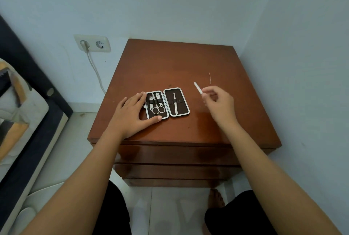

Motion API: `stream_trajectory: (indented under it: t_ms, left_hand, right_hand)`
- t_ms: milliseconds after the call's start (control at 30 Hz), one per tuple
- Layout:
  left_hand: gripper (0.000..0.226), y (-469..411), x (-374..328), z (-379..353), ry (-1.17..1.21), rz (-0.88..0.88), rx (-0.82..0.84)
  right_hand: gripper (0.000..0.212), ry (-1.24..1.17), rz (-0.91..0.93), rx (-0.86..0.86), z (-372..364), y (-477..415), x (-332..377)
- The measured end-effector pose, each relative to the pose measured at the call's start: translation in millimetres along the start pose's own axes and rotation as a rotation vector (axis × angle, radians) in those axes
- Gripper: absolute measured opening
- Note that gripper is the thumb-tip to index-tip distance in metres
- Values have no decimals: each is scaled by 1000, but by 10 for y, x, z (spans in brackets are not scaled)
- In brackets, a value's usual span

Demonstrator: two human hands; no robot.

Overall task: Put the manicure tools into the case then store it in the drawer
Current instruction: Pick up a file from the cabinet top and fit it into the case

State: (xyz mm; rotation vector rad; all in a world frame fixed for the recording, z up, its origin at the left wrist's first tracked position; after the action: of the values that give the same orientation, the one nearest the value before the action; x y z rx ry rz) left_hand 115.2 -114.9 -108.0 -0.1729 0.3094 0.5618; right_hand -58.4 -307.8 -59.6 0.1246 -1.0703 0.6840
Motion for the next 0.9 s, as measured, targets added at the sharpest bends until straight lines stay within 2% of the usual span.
stream_trajectory:
  t_ms: [167,400,567,800,900]
  left_hand:
    - [110,7,-2,-1,-4,-1,11]
    - [111,5,3,-6,-7,-4,9]
    - [110,5,-1,-10,-13,-8,2]
    - [109,0,0,-17,-11,-9,4]
    - [109,0,0,-19,-13,-11,0]
  right_hand:
    - [11,-21,15,104,-525,353,132]
    - [13,18,23,89,-573,508,119]
    - [20,155,128,108,-652,594,276]
    - [40,391,167,276,-918,657,391]
    - [43,398,171,301,-928,657,416]
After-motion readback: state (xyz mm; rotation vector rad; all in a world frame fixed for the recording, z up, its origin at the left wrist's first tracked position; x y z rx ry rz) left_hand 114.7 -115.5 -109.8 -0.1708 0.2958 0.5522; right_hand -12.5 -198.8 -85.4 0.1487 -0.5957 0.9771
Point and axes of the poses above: each hand's wrist, its own y-axis away from the middle knuckle, its own z-axis out of the back of the hand, x = y × z, the point moved 10 cm from there along -y, towards the middle knuckle, and after that the axes turned 1 degree about x, right-handed, at the moved point
